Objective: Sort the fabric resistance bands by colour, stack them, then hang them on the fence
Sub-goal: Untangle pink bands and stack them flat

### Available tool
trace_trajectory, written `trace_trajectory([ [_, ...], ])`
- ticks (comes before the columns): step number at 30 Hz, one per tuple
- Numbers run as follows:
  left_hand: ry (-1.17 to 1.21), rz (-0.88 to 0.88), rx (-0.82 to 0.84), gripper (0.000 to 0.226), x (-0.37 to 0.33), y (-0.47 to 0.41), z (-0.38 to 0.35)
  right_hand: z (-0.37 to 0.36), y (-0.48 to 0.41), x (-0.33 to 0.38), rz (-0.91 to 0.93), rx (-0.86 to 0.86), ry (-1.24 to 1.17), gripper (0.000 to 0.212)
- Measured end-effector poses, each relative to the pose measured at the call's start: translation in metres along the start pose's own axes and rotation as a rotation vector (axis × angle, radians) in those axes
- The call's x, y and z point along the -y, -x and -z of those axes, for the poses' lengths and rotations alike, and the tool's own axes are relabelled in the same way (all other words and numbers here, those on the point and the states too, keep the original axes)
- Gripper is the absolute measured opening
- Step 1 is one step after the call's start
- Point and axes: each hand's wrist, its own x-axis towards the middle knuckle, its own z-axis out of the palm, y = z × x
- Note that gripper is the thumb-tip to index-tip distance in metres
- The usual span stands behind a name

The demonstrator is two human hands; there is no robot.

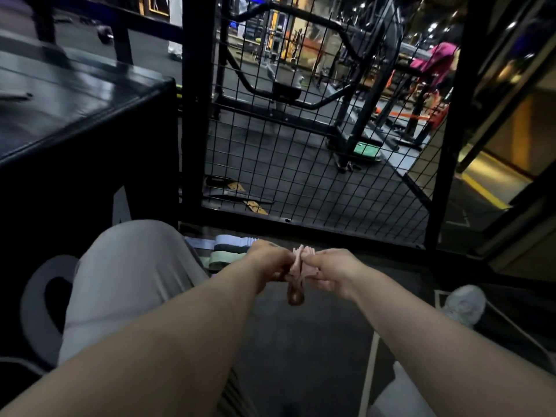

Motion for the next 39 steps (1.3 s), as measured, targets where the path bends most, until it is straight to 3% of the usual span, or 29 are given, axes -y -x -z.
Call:
trace_trajectory([
  [2, 0.011, -0.005, -0.012, 0.006, 0.001, 0.004, 0.002, -0.003, 0.009, 0.005, -0.003, -0.011, 0.014, 0.023],
  [6, -0.063, -0.030, -0.007, 0.025, 0.000, 0.014, 0.002, -0.007, 0.029, 0.010, 0.022, -0.032, 0.132, 0.032],
  [9, -0.083, -0.041, -0.003, 0.021, -0.005, 0.017, -0.003, -0.006, 0.035, 0.011, 0.057, -0.069, 0.209, 0.038],
  [11, -0.102, -0.046, 0.014, 0.012, -0.007, 0.015, -0.009, -0.001, 0.034, 0.013, 0.059, -0.087, 0.216, 0.033],
  [15, -0.069, -0.045, 0.025, 0.016, -0.006, 0.006, -0.021, 0.013, 0.024, 0.013, 0.039, -0.102, 0.176, 0.014],
  [21, -0.074, -0.008, -0.069, 0.021, 0.011, -0.010, -0.019, 0.010, -0.001, -0.007, 0.033, -0.056, 0.114, 0.013],
  [24, -0.097, 0.022, -0.084, 0.005, 0.013, -0.009, -0.016, -0.001, -0.016, -0.017, 0.025, -0.038, 0.123, 0.026],
  [27, -0.020, 0.109, -0.087, 0.020, 0.012, -0.010, -0.013, -0.006, -0.029, -0.027, 0.003, -0.022, 0.161, 0.047],
  [32, 0.137, 0.249, -0.091, 0.035, 0.011, -0.019, -0.010, 0.000, -0.041, -0.032, 0.039, 0.084, 0.069, 0.020],
  [39, 0.186, 0.278, -0.294, 0.023, 0.026, -0.024, -0.008, 0.018, -0.055, -0.025, 0.026, 0.142, 0.047, 0.012],
])
